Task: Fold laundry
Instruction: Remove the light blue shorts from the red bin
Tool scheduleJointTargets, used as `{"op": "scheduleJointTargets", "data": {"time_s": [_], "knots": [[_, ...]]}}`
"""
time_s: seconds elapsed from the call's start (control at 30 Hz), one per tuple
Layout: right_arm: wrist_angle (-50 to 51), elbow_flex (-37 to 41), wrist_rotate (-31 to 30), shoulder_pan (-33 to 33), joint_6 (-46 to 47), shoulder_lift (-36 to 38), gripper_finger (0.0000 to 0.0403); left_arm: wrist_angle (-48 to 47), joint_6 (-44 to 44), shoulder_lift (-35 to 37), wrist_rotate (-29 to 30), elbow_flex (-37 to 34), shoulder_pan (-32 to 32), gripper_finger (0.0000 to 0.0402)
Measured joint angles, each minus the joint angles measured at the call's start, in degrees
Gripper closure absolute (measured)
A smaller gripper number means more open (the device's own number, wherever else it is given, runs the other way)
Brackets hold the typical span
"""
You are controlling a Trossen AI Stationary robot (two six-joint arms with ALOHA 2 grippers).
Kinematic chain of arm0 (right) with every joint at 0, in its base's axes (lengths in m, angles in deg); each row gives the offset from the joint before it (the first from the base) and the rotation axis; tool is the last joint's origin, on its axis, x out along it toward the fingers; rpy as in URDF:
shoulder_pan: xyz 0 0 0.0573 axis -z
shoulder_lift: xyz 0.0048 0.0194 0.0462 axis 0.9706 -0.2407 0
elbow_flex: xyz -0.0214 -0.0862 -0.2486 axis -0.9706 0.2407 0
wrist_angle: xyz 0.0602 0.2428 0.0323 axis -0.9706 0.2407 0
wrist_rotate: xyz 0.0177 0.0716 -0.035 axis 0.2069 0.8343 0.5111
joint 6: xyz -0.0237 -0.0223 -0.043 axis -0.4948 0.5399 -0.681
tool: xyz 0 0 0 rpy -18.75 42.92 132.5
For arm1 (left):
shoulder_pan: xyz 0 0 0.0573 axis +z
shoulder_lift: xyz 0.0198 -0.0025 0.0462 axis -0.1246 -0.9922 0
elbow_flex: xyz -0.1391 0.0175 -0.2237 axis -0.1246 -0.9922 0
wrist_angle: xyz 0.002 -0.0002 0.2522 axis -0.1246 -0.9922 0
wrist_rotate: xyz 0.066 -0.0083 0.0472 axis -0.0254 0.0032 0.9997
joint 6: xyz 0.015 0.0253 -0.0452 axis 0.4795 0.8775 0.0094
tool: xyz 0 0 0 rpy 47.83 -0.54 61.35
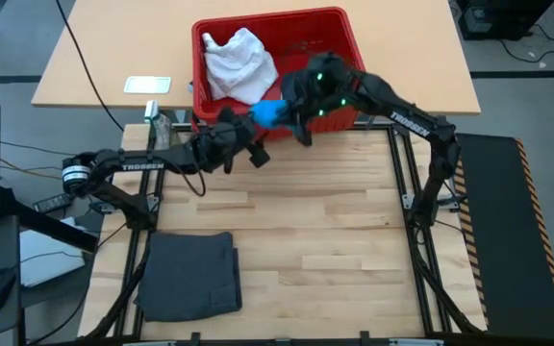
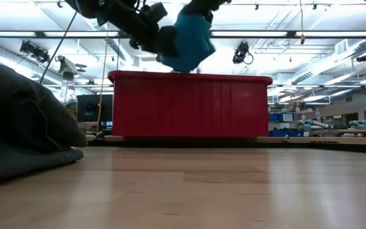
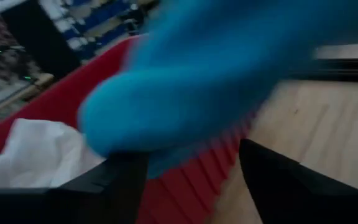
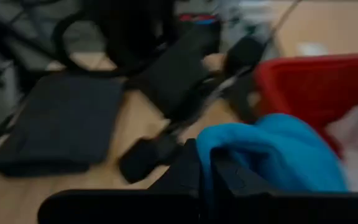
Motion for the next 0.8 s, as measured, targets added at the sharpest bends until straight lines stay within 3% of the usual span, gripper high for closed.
{"op": "scheduleJointTargets", "data": {"time_s": [0.1, 0.2, 0.43, 0.63, 0.8], "knots": [[0.75, 3.13, -2.12, -3.22, 0.24, 0.36, 0.0392, 0.07, 1.1, 0.07, 2.02, 0.01, -2.48, 0.014], [0.24, 5.84, -7.3, -5.35, 1.52, 0.38, 0.0391, -0.79, 1.11, 0.07, 2.38, 0.01, -4.8, 0.0174], [-0.74, 9.44, -10.1, -7.39, 4.72, 0.53, 0.0359, -8.02, 0.72, 0.09, 1.08, 0.03, -10.67, 0.0376], [4.02, 14.43, -10.41, -9.12, 4.31, 4.65, 0.0314, -13.16, -6.22, -0.59, -3.9, 0.14, -17.79, 0.039], [-11.75, 33.28, -10.56, -11.63, 7.53, 13.33, 0.0312, -12.88, -15.35, -4.64, -4.2, 0.23, -24.49, 0.0391]]}}
